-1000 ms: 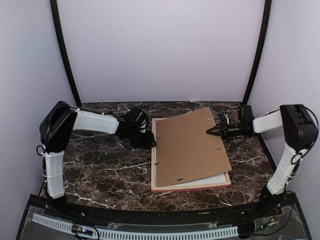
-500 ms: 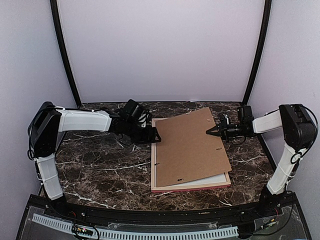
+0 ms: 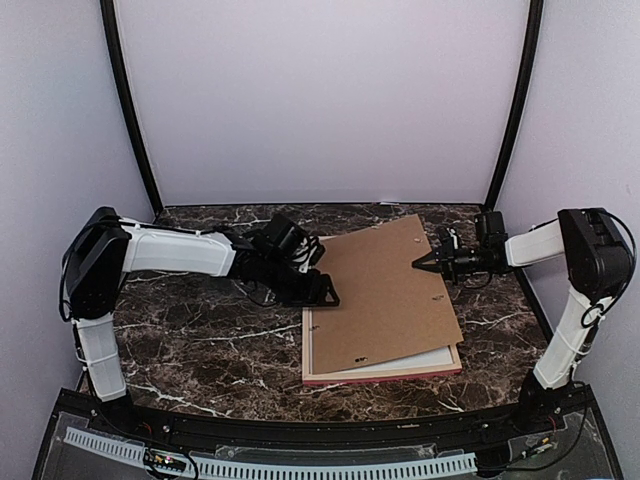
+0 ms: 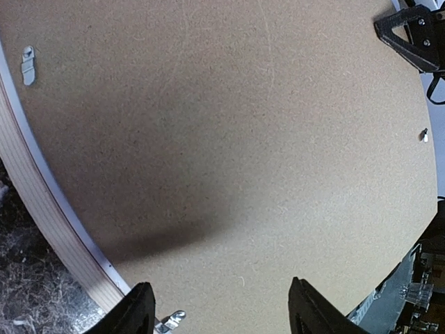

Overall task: Put the photo into the frame
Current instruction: Place the backboard on the frame body.

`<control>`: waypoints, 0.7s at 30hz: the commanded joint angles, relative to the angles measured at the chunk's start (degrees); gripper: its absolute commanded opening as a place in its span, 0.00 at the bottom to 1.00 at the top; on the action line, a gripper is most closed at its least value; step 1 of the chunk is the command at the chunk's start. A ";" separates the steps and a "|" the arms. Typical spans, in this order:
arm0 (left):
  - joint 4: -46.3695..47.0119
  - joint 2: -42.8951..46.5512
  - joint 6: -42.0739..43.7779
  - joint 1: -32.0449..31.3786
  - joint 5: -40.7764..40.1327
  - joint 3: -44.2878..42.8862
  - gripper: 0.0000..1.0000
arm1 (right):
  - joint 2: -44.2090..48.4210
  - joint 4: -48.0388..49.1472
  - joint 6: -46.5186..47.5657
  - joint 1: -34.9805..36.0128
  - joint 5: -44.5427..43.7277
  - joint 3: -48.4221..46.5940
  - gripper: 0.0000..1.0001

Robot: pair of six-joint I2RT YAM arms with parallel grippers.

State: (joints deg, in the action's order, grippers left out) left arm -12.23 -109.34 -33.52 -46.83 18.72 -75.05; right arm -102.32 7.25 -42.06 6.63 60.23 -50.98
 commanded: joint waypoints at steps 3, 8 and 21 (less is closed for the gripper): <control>-1.45 -1.81 -0.14 -1.18 0.37 0.77 0.68 | -0.22 -0.13 2.44 0.13 -1.62 -0.34 0.00; -2.30 -2.39 -0.01 -1.58 -0.04 0.73 0.68 | -0.31 -0.15 2.48 0.13 -1.61 -0.30 0.00; -5.76 -2.35 -1.66 -3.35 -1.39 1.90 0.67 | -0.38 0.29 2.31 0.11 -1.71 -0.01 0.00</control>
State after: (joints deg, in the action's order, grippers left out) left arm -14.96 -112.12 -34.17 -49.43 18.20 -74.43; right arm -102.32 7.25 -42.04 6.63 60.23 -50.98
